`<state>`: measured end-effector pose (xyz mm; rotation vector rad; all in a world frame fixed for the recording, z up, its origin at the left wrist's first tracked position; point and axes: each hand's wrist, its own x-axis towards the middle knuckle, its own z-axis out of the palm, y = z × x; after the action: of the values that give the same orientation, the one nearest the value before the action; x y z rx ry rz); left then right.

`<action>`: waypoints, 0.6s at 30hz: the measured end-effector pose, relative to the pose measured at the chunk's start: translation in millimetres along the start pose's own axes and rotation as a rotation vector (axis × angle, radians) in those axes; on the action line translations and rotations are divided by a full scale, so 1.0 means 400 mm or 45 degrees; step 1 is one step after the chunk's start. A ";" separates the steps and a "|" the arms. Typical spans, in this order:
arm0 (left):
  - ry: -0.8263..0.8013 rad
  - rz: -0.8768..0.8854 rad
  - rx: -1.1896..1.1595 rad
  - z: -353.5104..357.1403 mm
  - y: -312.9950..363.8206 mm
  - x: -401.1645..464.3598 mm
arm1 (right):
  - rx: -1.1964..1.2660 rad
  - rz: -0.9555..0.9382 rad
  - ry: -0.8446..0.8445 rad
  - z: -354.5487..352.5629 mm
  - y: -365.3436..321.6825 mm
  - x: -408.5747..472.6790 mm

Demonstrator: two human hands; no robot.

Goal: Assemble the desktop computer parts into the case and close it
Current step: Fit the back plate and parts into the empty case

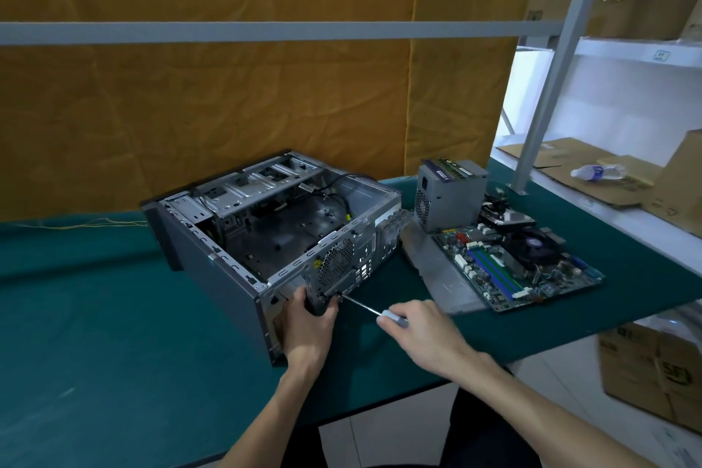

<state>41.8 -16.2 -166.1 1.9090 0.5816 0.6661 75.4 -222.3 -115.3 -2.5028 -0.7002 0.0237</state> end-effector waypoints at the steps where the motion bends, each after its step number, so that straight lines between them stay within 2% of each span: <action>1: 0.004 0.002 0.005 0.000 0.000 0.000 | 0.235 0.052 -0.059 0.003 0.003 0.005; 3: -0.001 0.008 0.007 -0.001 -0.002 0.000 | 0.604 0.225 -0.198 0.000 0.002 0.012; 5: -0.018 0.012 0.006 -0.001 -0.004 -0.001 | 0.730 0.348 -0.293 -0.013 0.000 0.014; 8: -0.077 0.041 -0.001 -0.010 -0.008 -0.006 | 0.655 0.323 -0.273 -0.017 -0.005 0.004; 11: -0.180 0.058 -0.023 -0.021 -0.014 -0.009 | 0.388 0.164 -0.098 0.006 -0.015 -0.037; 18: -0.148 0.071 -0.056 -0.028 -0.008 -0.013 | 0.380 0.087 -0.023 0.036 -0.032 -0.071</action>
<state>30.2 -11.0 -166.0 1.9144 0.4382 0.5942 42.5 -219.7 -124.9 -2.2409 -0.5720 0.1634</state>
